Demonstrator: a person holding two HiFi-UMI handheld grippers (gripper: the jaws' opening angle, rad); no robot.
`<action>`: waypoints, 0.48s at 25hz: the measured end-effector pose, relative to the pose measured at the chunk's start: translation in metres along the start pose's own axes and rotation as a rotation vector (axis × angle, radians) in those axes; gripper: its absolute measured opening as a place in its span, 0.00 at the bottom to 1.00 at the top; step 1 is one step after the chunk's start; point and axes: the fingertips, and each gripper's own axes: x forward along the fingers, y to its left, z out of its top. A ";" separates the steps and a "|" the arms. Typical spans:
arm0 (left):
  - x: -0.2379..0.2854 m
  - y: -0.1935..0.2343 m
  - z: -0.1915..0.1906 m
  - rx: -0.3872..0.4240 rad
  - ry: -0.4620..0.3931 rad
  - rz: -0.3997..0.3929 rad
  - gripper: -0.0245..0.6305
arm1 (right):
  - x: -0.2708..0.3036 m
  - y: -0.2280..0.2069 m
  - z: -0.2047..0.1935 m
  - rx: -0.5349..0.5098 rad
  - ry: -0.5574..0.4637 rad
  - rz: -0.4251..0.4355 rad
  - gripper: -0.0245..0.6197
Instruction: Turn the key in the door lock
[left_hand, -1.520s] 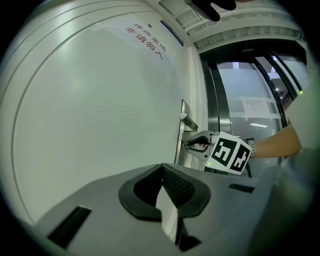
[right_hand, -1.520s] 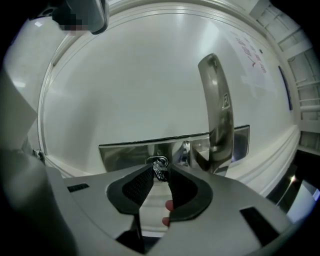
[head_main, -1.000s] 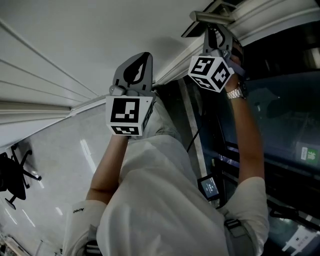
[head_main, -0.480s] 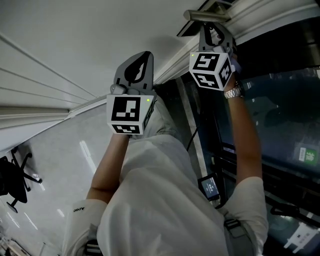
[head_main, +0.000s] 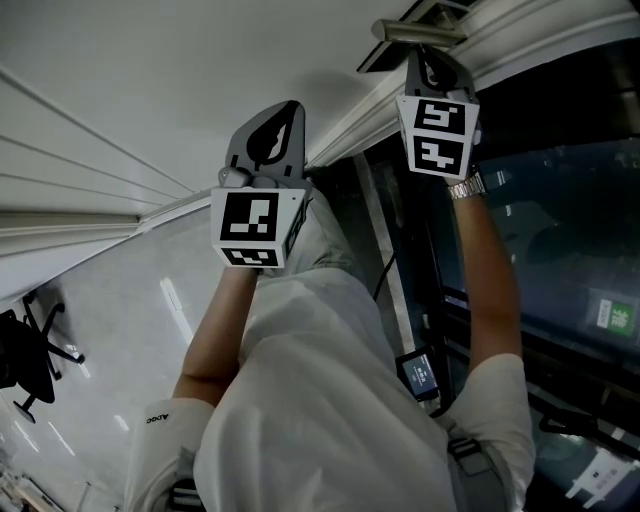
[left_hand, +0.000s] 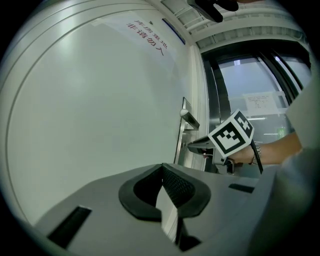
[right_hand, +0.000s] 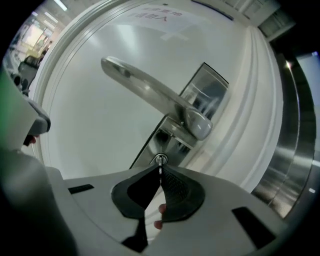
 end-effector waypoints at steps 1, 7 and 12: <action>0.000 0.000 0.000 0.000 0.001 -0.001 0.05 | 0.000 0.000 -0.001 0.053 0.008 0.021 0.05; 0.001 -0.004 0.001 0.000 -0.001 -0.012 0.05 | 0.001 -0.003 -0.001 0.423 0.025 0.140 0.05; 0.000 -0.002 0.001 -0.002 -0.004 -0.009 0.05 | 0.003 -0.004 -0.005 0.714 0.037 0.220 0.05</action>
